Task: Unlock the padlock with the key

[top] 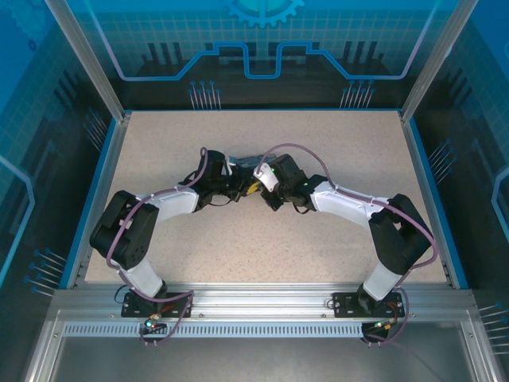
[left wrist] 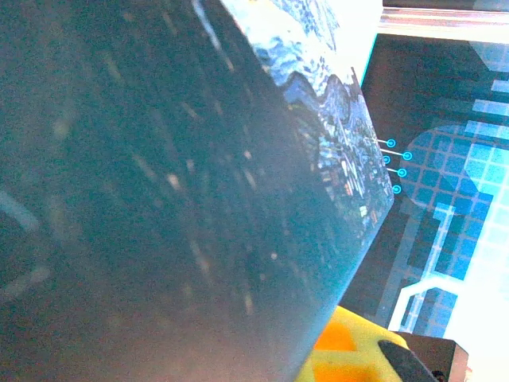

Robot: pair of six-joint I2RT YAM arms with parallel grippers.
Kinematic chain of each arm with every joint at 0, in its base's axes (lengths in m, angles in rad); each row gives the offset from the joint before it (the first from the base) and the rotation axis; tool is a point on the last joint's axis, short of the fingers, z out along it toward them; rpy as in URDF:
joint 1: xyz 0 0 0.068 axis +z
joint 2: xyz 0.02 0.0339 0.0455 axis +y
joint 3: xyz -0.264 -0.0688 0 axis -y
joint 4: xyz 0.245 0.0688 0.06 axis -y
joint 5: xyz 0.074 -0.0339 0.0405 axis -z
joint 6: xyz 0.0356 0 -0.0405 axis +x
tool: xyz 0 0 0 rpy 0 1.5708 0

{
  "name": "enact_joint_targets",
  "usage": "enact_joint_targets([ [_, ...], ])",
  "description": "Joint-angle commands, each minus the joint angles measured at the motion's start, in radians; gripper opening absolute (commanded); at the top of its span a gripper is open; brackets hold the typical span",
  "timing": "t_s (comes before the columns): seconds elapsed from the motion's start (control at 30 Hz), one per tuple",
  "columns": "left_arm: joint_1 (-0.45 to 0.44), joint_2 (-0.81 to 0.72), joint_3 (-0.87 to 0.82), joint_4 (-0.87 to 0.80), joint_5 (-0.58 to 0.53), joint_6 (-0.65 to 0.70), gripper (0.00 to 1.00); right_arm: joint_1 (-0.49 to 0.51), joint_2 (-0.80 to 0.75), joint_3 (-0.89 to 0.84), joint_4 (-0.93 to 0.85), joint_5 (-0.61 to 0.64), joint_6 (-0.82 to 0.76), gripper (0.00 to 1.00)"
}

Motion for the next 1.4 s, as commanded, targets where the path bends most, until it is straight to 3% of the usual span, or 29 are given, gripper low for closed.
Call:
enact_joint_targets([
  [0.0,-0.008,-0.023,0.01,0.01,0.055,0.01,0.0,-0.004,-0.008,0.042,0.079,-0.06,0.009,0.0],
  [0.43,-0.008,-0.016,0.015,0.016,0.056,0.008,0.0,-0.127,-0.026,0.015,0.112,-0.408,0.176,0.0],
  [0.57,-0.009,-0.017,0.015,0.013,0.052,0.004,0.0,-0.145,-0.067,-0.014,0.088,-0.386,0.154,0.27],
  [0.67,-0.008,-0.017,0.019,0.011,0.054,0.004,0.0,-0.159,-0.094,-0.035,0.06,-0.366,0.125,0.33],
  [0.9,-0.009,-0.025,0.033,-0.016,0.052,0.017,0.0,-0.163,-0.123,-0.044,0.036,-0.292,0.076,0.36],
  [1.37,-0.009,-0.031,0.054,-0.051,0.05,0.032,0.0,-0.083,-0.039,0.02,0.004,-0.198,-0.021,0.37],
])
